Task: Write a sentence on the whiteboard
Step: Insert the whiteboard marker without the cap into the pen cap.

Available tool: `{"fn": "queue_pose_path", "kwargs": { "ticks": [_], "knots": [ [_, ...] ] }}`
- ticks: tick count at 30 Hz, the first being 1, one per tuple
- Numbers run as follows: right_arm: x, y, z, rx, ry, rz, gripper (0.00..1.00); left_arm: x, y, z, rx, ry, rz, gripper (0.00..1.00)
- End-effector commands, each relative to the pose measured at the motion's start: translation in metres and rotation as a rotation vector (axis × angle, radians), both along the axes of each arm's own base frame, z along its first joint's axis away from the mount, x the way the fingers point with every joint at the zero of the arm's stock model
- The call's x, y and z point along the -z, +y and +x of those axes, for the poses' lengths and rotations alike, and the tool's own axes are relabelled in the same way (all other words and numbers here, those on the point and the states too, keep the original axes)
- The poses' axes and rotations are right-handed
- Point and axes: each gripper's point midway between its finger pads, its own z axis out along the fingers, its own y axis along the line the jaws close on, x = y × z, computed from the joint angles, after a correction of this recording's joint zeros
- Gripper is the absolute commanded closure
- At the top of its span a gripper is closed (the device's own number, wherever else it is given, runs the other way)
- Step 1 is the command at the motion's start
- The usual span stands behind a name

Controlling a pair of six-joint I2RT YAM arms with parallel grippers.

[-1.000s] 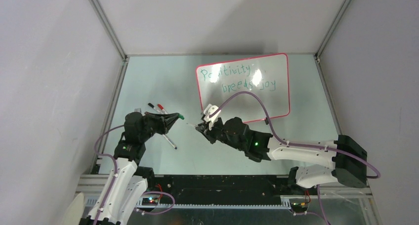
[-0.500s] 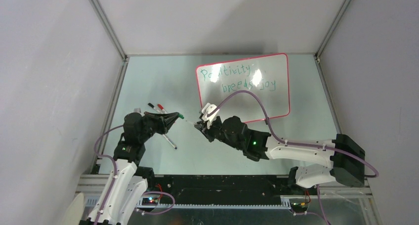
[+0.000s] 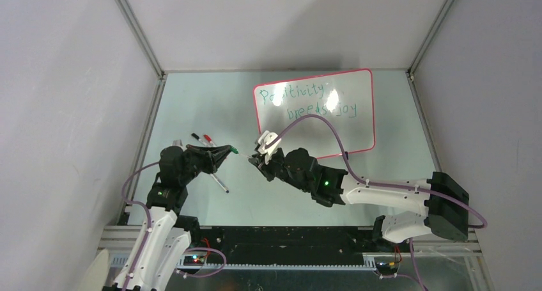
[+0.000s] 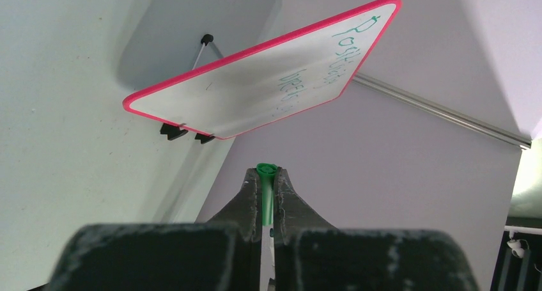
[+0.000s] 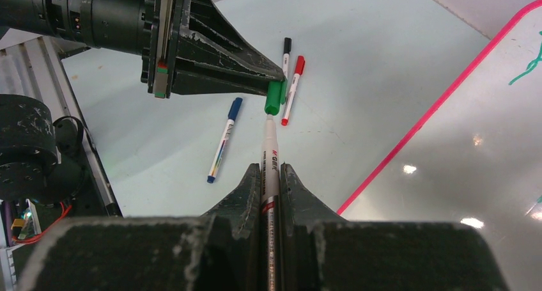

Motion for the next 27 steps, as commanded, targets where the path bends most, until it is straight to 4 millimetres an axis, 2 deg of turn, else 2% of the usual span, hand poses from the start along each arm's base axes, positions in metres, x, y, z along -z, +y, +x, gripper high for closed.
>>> {"fn": "queue_pose_path", "kwargs": {
  "ticks": [1, 20, 27],
  "knots": [
    [-0.029, 0.006, 0.005, 0.021, -0.048, 0.061, 1.0, -0.011, -0.004, -0.002, 0.027, -0.035, -0.017, 1.0],
    [-0.023, 0.015, 0.012, 0.035, -0.054, 0.049, 1.0, -0.017, -0.005, -0.006, 0.038, -0.044, -0.024, 1.0],
    [-0.026, 0.024, 0.024, 0.086, -0.093, 0.08, 1.0, -0.023, -0.006, -0.005, 0.026, -0.038, -0.07, 1.0]
  ]
}}
